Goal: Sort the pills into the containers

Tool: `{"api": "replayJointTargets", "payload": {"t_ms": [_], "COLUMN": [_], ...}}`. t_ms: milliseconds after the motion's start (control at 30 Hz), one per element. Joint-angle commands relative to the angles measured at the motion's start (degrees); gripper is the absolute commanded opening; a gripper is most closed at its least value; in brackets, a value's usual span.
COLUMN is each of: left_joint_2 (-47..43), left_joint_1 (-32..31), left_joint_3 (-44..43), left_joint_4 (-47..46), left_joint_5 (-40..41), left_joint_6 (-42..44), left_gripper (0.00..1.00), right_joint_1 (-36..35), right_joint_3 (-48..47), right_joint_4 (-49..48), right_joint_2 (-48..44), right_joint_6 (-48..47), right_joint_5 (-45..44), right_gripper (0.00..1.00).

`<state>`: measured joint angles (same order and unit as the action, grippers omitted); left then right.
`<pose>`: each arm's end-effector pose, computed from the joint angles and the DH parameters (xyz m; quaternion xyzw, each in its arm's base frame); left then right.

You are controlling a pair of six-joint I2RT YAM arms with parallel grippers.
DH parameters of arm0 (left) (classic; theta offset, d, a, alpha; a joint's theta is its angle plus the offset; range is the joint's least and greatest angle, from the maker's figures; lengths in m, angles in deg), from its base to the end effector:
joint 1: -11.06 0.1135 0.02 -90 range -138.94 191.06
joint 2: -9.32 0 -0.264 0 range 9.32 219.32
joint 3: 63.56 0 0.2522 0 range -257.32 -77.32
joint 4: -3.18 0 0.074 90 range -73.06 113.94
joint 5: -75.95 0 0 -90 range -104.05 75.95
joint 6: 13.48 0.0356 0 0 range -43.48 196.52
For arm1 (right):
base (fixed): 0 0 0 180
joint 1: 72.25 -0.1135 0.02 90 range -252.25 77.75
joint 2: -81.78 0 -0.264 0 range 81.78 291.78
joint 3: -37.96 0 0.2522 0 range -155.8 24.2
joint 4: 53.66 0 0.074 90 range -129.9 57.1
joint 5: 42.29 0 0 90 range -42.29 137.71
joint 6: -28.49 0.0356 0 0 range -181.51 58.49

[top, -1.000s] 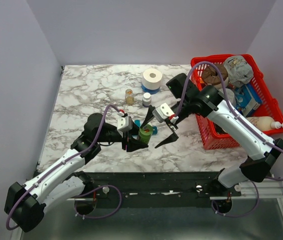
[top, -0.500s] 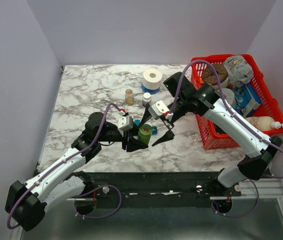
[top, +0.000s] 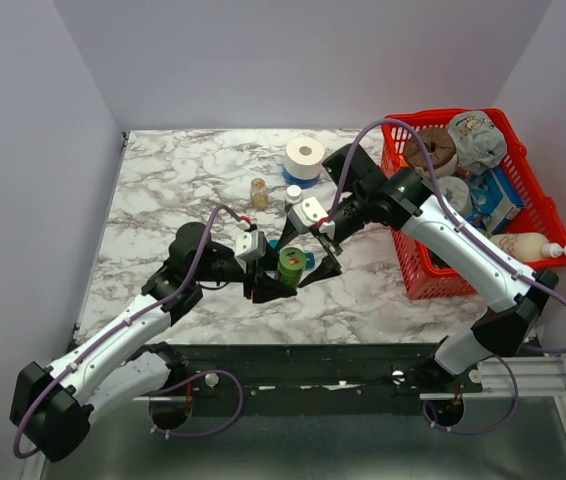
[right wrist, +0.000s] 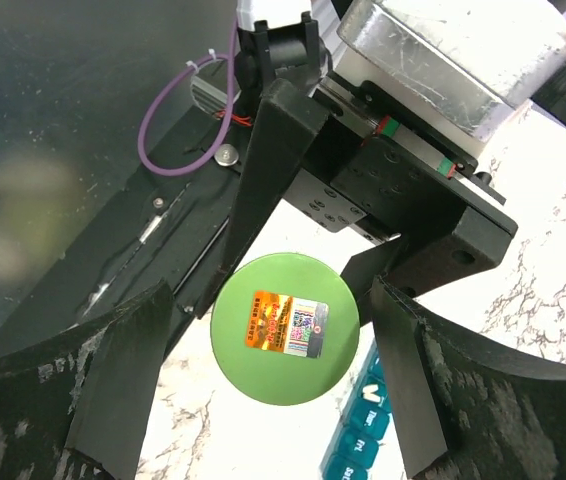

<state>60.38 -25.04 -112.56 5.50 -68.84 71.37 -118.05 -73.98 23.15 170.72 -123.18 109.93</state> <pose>0.1448 -0.1416 0.3026 0.4751 0.5443 -0.5284 0.4458 0.1871 0.2376 0.4029 -0.7511 0.3520 0.4497 0.3312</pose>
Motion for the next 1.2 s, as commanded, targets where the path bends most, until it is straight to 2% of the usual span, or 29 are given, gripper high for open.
{"api": "replayJointTargets", "payload": {"t_ms": [0,167,267,300,400,467,500,533,567,633,667,700,767,800,833,900,967,1000,1067,1100,1167], "left_joint_2": [-0.88,-1.06,-1.15,-1.32,-3.07,-5.61,-6.50,-7.29,-8.43,-9.14,-9.41,-9.15,-6.96,-5.82,-4.67,-1.60,-0.45,-0.44,-0.97,-1.49,-3.24], "left_joint_1": [-0.03,-0.03,-0.03,-0.03,-0.03,-0.11,-0.11,-0.11,-0.20,-0.99,-1.60,-2.22,-5.11,-5.99,-6.61,-7.14,-7.23,-7.23,-6.97,-6.19,-5.31], "left_joint_3": [-1.67,-1.76,-2.11,-2.54,-2.90,-2.64,-1.94,-1.59,-1.06,0.70,1.49,2.63,2.73,1.94,1.32,-0.08,0.09,0.26,0.70,1.49,2.28], "left_joint_4": [-2.27,-0.08,1.51,1.86,2.22,0.73,-0.59,-3.64,-5.59,-12.59,-15.08,-17.28,-21.59,-22.30,-22.31,-21.87,-21.78,-21.17,-18.27,-17.13,-14.32], "left_joint_5": [-2.26,-1.64,-0.50,0.28,7.48,15.29,18.54,21.53,29.22,37.86,47.48,51.58,60.98,66.16,67.69,65.79,62.80,61.48,56.74,54.98,47.08], "left_joint_6": [1.54,3.12,4.09,4.79,7.15,8.04,8.31,8.31,7.88,6.56,5.51,5.41,5.50,5.59,5.76,6.20,6.20,6.64,7.25,7.43,7.17], "left_gripper": [0.00,0.00,0.00,0.00,0.00,0.00,0.00,0.00,0.00,0.00,0.00,0.00,0.00,0.00,0.00,0.00,0.00,0.00,0.00,0.00,0.00], "right_joint_1": [-0.34,-0.34,-0.34,-0.34,-0.43,-0.43,-0.34,-0.43,-0.34,-0.34,-0.34,-0.43,-0.34,-0.34,-0.43,-0.34,-0.08,0.10,1.32,1.94,4.13], "right_joint_3": [-0.35,-0.35,0.08,0.43,1.05,1.40,1.58,2.10,4.02,7.36,10.69,12.11,14.31,14.41,13.98,12.23,11.08,10.20,7.13,6.07,2.73], "right_joint_4": [-1.61,-1.52,-1.87,-2.48,-4.85,-6.44,-8.27,-9.86,-12.48,-22.84,-25.93,-30.65,-33.86,-34.39,-34.39,-33.78,-33.43,-32.56,-31.06,-29.58,-27.20], "right_joint_2": [0.17,-0.18,-0.44,-0.35,0.17,1.22,1.66,1.93,1.93,1.58,1.23,0.97,1.23,1.66,2.71,3.42,2.90,2.55,0.98,0.27,-1.22], "right_joint_6": [1.46,2.78,3.83,5.23,11.10,15.33,19.35,22.00,25.86,39.82,44.05,49.75,54.97,57.77,58.76,59.21,58.07,56.50,53.60,52.45,46.93], "right_joint_5": [-0.52,-0.08,0.27,0.27,-0.25,-2.08,-3.06,-4.20,-8.38,-15.77,-25.38,-29.22,-39.39,-40.93,-41.90,-39.73,-34.74,-33.31,-26.76,-25.49,-17.80], "right_gripper": [0.87,0.79,0.70,0.63,0.57,0.52,0.44,0.43,0.38,0.30,0.29,0.24,0.21,0.18,0.17,0.21,0.32,0.48,0.67,0.83,0.92]}}
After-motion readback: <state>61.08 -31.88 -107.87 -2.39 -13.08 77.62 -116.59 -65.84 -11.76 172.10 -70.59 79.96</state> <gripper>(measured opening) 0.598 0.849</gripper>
